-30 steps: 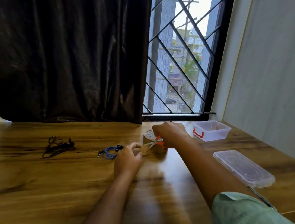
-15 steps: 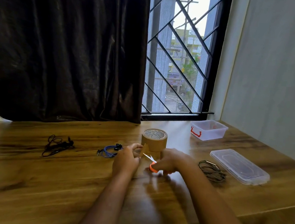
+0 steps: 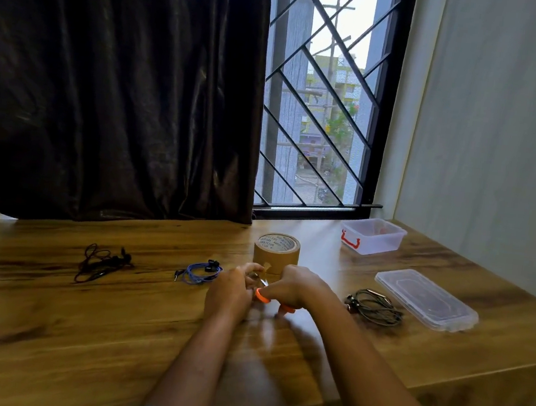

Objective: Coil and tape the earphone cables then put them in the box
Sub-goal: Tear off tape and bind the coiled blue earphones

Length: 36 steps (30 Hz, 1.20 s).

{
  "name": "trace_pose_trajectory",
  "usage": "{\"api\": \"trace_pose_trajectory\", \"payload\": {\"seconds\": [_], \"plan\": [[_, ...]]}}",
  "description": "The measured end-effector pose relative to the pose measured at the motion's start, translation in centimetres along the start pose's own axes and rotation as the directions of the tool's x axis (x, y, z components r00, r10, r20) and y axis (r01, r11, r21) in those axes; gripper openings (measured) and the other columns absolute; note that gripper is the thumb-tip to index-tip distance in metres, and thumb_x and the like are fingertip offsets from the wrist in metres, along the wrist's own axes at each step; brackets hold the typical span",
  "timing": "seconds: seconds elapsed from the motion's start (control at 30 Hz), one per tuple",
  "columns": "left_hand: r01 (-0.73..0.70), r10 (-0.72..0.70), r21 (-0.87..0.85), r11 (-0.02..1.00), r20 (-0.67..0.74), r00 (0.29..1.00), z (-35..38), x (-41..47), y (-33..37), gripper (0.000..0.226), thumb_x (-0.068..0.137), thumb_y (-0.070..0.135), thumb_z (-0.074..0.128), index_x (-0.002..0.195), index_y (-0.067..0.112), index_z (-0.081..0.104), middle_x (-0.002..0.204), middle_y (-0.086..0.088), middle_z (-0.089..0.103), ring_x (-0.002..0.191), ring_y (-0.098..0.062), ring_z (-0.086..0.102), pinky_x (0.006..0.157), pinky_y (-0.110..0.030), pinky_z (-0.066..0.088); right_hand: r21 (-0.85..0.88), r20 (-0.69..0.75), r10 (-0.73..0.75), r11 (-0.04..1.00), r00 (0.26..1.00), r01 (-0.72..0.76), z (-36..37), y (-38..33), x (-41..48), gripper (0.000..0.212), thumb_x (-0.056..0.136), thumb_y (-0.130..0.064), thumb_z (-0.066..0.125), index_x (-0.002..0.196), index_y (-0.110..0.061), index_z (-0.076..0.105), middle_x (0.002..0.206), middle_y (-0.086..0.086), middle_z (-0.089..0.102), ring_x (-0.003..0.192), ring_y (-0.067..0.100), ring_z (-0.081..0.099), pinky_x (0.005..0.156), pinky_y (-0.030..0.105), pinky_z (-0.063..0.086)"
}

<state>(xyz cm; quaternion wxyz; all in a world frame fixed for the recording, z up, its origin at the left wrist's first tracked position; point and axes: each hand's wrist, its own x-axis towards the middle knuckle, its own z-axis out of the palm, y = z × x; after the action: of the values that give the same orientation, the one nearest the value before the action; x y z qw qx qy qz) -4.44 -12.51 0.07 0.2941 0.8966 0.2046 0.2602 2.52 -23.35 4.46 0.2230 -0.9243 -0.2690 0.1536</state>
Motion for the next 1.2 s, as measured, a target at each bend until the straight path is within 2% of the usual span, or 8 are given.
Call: {"api": "trace_pose_trajectory", "payload": {"seconds": [0.17,0.33,0.53,0.7,0.97,1.07,1.2], "plan": [[-0.031,0.031,-0.011,0.999,0.011,0.999,0.0,0.0,-0.1,0.045,0.082,0.019,0.069,0.122,0.035,0.058,0.096,0.007,0.071,0.082,-0.005,0.064,0.067,-0.025,0.056,-0.012,-0.004,-0.015,1.000,1.000,0.015,-0.2,-0.6,0.1,0.025,0.071,-0.037,0.071,0.078,-0.015,0.061,0.070,0.002,0.069,0.078,0.015,0.071,0.085,0.033,0.055],[-0.076,0.077,-0.026,0.997,0.030,0.997,-0.1,0.0,0.0,0.041,0.081,0.020,0.070,0.119,0.034,0.062,0.093,0.006,0.072,0.083,-0.007,0.065,0.071,-0.029,0.056,-0.101,-0.062,-0.010,0.995,0.998,0.003,0.1,-0.8,0.0,0.022,0.068,-0.035,0.070,0.070,-0.018,0.056,0.078,0.002,0.070,0.080,0.016,0.069,0.081,0.032,0.056],[-0.078,0.078,-0.019,0.997,0.040,0.996,0.1,0.2,-0.2,0.046,0.081,0.019,0.071,0.123,0.032,0.059,0.099,0.004,0.071,0.087,-0.006,0.064,0.069,-0.022,0.053,-0.052,-0.092,0.000,0.999,0.996,-0.005,1.0,-0.7,0.6,0.031,0.065,-0.036,0.072,0.086,-0.017,0.060,0.085,0.004,0.069,0.082,0.018,0.068,0.079,0.034,0.057],[-0.073,0.074,-0.017,0.997,0.032,0.997,0.3,0.3,-0.3,0.049,0.081,0.019,0.070,0.126,0.033,0.055,0.099,0.005,0.071,0.087,-0.006,0.065,0.068,-0.023,0.054,-0.016,-0.115,-0.013,1.000,0.993,0.011,1.2,-0.6,0.6,0.021,0.069,-0.031,0.073,0.078,-0.017,0.060,0.085,0.004,0.069,0.076,0.017,0.069,0.078,0.034,0.058],[-0.033,0.033,0.041,0.999,-0.001,0.999,0.5,0.4,-0.4,0.048,0.085,0.009,0.061,0.125,0.035,0.052,0.094,0.006,0.069,0.075,-0.006,0.063,0.055,-0.021,0.050,-0.005,-0.150,-0.044,0.999,0.988,0.044,1.7,-0.2,0.9,0.023,0.076,-0.026,0.072,0.093,-0.013,0.062,0.090,0.006,0.068,0.079,0.020,0.069,0.079,0.036,0.058],[0.013,-0.012,0.033,0.999,-0.027,1.000,0.5,0.5,-0.4,0.045,0.083,0.008,0.061,0.120,0.032,0.053,0.094,0.006,0.069,0.075,-0.007,0.063,0.057,-0.024,0.052,0.017,-0.156,-0.032,0.999,0.987,0.035,1.7,-0.2,1.0,0.019,0.078,-0.024,0.070,0.089,-0.012,0.061,0.089,0.007,0.067,0.078,0.021,0.069,0.079,0.035,0.058],[0.092,-0.091,0.005,0.996,-0.055,0.994,0.6,0.7,-0.5,0.042,0.083,0.009,0.063,0.118,0.030,0.053,0.094,0.006,0.070,0.076,-0.007,0.063,0.057,-0.022,0.051,-0.010,-0.163,-0.025,1.000,0.986,0.024,1.6,0.1,0.9,0.025,0.077,-0.025,0.073,0.093,-0.009,0.062,0.091,0.008,0.067,0.082,0.021,0.068,0.076,0.032,0.057]]}}
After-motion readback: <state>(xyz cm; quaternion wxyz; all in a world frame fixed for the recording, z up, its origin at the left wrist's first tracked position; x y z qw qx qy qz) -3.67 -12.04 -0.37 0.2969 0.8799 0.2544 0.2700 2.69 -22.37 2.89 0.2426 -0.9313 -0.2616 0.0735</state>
